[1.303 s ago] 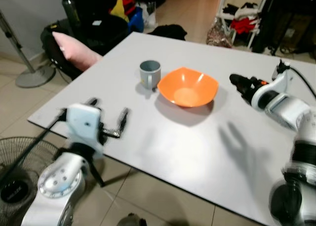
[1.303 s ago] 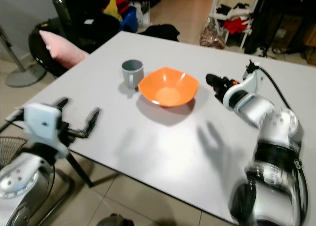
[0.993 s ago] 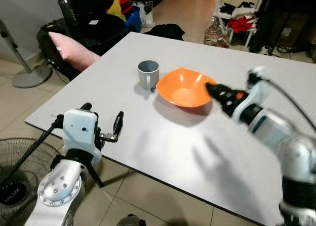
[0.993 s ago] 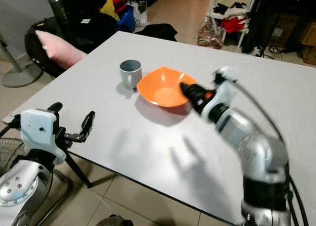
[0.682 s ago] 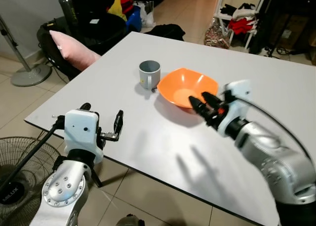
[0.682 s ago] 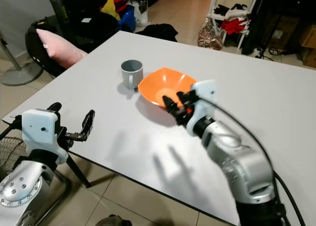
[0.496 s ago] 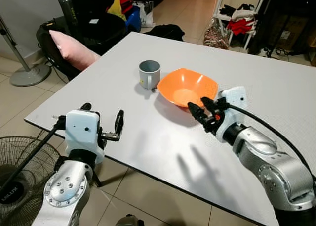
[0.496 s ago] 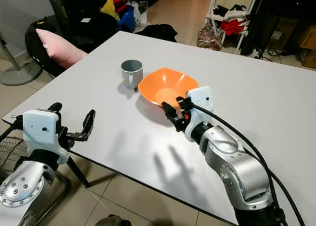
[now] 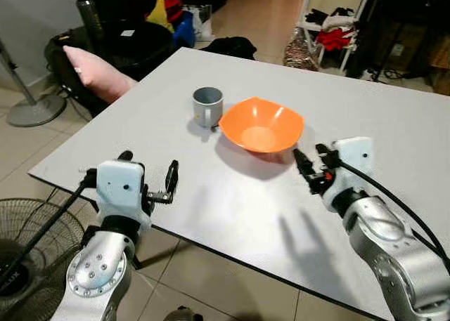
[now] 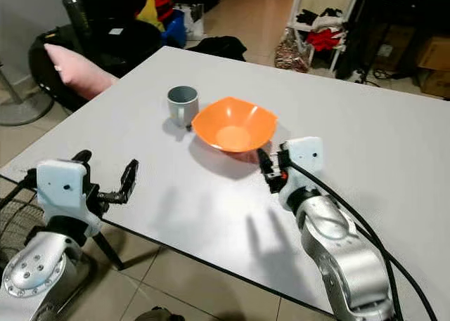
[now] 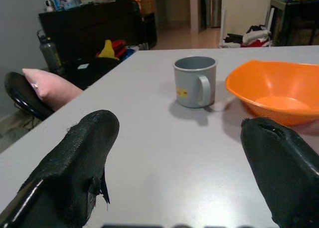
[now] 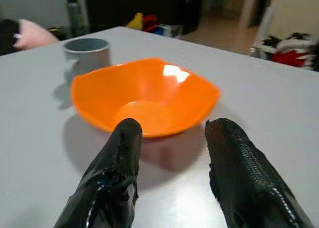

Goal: Setting the table

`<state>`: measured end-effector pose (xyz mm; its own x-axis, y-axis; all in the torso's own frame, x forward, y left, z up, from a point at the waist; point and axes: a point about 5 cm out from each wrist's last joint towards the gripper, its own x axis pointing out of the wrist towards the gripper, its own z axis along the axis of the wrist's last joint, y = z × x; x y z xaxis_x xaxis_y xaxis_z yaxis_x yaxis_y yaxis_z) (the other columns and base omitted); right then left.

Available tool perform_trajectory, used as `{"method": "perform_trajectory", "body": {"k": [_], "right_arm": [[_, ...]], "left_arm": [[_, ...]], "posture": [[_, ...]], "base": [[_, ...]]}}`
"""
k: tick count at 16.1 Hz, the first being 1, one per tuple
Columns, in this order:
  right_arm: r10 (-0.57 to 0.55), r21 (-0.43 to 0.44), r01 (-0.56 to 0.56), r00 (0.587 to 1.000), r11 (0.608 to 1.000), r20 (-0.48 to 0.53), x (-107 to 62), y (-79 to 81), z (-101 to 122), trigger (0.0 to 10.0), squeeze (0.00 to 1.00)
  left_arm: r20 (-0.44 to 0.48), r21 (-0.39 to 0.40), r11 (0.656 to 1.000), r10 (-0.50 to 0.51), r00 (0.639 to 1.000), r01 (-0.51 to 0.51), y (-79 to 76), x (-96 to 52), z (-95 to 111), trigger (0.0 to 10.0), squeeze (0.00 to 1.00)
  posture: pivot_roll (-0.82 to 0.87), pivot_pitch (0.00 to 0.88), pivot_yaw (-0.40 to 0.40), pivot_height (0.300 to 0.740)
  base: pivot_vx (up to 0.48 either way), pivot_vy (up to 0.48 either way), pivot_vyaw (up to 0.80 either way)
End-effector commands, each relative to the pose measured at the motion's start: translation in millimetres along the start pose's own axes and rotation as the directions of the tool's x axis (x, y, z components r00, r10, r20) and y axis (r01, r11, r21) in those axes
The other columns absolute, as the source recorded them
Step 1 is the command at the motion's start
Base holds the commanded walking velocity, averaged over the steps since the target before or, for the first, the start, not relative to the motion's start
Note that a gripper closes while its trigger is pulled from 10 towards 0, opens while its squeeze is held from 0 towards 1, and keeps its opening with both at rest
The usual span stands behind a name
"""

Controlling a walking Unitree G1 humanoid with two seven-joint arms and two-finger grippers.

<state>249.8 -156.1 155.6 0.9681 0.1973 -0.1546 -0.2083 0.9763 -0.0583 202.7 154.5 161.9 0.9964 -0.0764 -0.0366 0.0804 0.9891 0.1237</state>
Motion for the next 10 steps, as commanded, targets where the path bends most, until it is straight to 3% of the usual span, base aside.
{"method": "perform_trajectory", "body": {"k": [1,10], "right_arm": [[-0.028,0.008,0.028,0.999,1.000,0.020,-3.1,-3.2,2.8,10.0,0.00],[-0.019,0.010,0.019,1.000,1.000,0.008,-3.3,0.8,-1.3,10.0,0.00]], "left_arm": [[-0.011,0.004,1.000,0.009,1.000,-0.008,-0.3,-0.2,-3.2,10.0,0.00],[-0.020,0.003,1.000,0.007,1.000,-0.007,-1.8,-2.9,-5.3,10.0,0.00]], "posture": [[-0.01,0.000,0.057,0.740],[-0.01,0.000,0.047,0.740]], "base": [[0.000,0.000,0.00],[0.000,0.000,0.00]]}}
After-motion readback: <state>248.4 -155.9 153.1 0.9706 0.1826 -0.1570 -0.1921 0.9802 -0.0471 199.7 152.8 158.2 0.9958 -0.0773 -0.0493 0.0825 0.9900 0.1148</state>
